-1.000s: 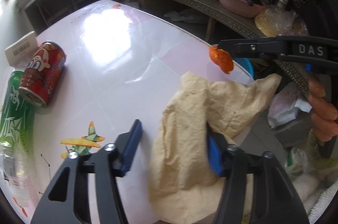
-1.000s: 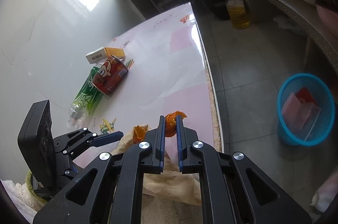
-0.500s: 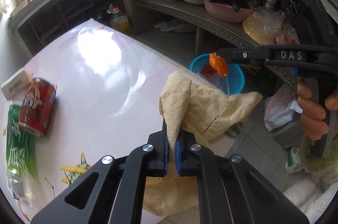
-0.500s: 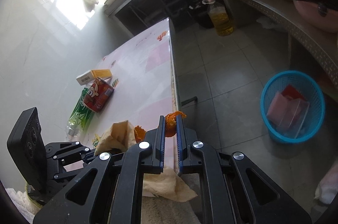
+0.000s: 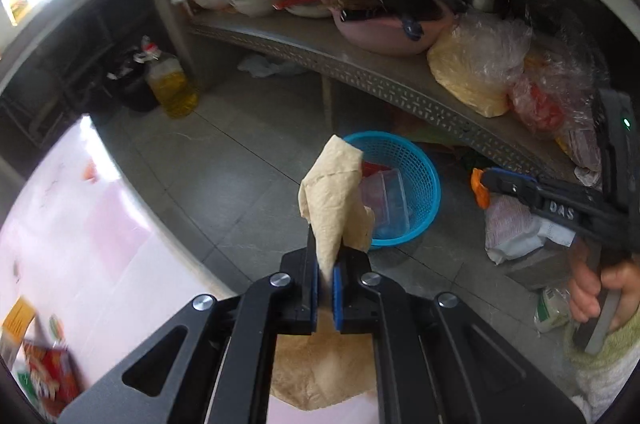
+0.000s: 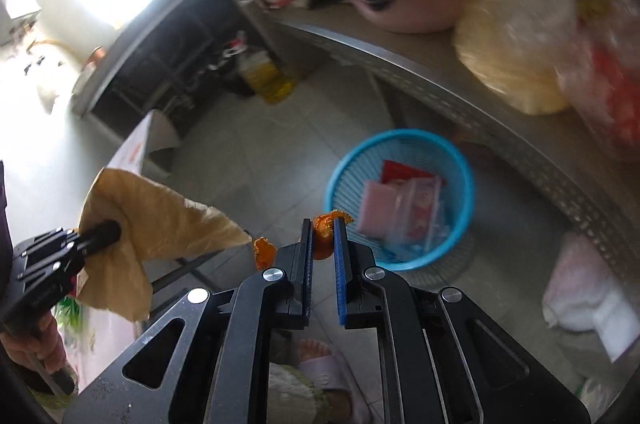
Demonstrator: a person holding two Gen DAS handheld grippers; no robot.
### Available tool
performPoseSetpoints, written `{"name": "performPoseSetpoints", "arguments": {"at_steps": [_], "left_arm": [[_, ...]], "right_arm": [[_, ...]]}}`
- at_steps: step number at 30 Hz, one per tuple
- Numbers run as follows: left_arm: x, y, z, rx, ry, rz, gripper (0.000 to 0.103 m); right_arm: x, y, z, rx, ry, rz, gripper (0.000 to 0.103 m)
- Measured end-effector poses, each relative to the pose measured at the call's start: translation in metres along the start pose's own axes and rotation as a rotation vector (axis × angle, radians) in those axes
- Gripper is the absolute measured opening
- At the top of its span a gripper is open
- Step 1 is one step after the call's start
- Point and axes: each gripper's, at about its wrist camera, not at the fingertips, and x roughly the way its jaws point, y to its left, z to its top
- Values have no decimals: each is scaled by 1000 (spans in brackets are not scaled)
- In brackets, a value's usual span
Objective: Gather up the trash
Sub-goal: 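Open both grippers over the blue wastebasket to drop cloth and peel, then move both tools back toward the table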
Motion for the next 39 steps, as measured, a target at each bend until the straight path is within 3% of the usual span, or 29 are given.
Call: {"name": "performPoseSetpoints", "arguments": {"at_steps": [5,10,12,13,14,18,26,27,28,30,39], "left_arm": [[88,-13,41,-29,188,-117,5],[161,-32,68,-2,305,-123,9],[188,-34,77,-47,343,-136,22],[198,-33,80,-78,351,-148,39],[205,-31,82,-114,356,-164,50],[214,-22,91,-216,334,-202,51],[140,7,105,-227,173,-177,51],[121,13,104,-224,143,-168,52],[105,19,101,-226,120,-158,54],[71,31,91,-239,65,-150,58],[-45,67,12,-329,-103,-95,66]], "right_arm": [[29,-25,0,88,35,-52,8],[48,-42,0,133,57,-91,8],[56,-48,2,143,65,-105,8],[58,-49,0,147,69,-113,8],[62,-51,0,150,74,-118,9],[76,-52,2,148,91,-132,9],[118,-28,22,80,105,-108,12],[125,-26,25,74,113,-120,17],[131,-25,27,76,124,-132,29],[135,-25,27,89,131,-162,36],[87,-13,2,68,104,-113,40]]}}
